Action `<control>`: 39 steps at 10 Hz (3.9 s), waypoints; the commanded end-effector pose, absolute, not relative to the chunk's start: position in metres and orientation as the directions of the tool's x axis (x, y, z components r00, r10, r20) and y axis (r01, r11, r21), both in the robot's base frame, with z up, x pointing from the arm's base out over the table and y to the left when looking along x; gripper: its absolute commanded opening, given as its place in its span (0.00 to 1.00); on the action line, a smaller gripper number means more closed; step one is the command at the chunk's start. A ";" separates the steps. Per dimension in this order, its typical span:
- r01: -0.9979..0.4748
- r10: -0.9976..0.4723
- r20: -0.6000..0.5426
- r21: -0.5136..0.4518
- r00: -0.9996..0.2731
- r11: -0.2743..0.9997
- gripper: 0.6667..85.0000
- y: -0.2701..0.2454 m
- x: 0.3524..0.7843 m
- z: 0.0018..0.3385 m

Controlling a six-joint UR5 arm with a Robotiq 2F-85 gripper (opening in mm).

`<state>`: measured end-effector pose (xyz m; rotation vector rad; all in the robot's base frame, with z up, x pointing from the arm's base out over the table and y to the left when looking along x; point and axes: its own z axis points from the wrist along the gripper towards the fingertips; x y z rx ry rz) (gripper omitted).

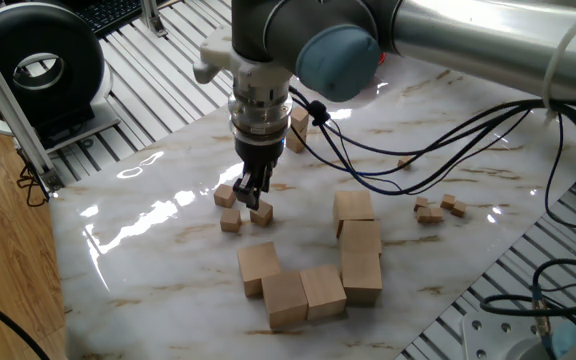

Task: Stack the blocks in a vertical line of five

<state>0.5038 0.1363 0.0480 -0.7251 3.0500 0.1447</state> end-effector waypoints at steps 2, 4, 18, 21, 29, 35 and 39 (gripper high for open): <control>-0.418 -0.420 -0.009 0.127 -0.907 0.900 0.50 0.147 0.495 0.046; -0.441 -0.444 0.012 0.083 -0.896 0.894 0.49 0.133 0.492 0.041; -0.424 -0.423 -0.027 0.099 -0.906 0.900 0.54 0.143 0.494 0.023; -0.435 -0.434 -0.027 0.087 -0.900 0.896 0.55 0.137 0.496 0.029; -0.424 -0.423 -0.035 0.063 -0.906 0.903 0.54 0.136 0.502 0.030; -0.428 -0.427 -0.029 0.061 -0.904 0.902 0.53 0.131 0.505 0.020; -0.414 -0.412 -0.042 0.065 -0.910 0.908 0.53 0.138 0.503 0.020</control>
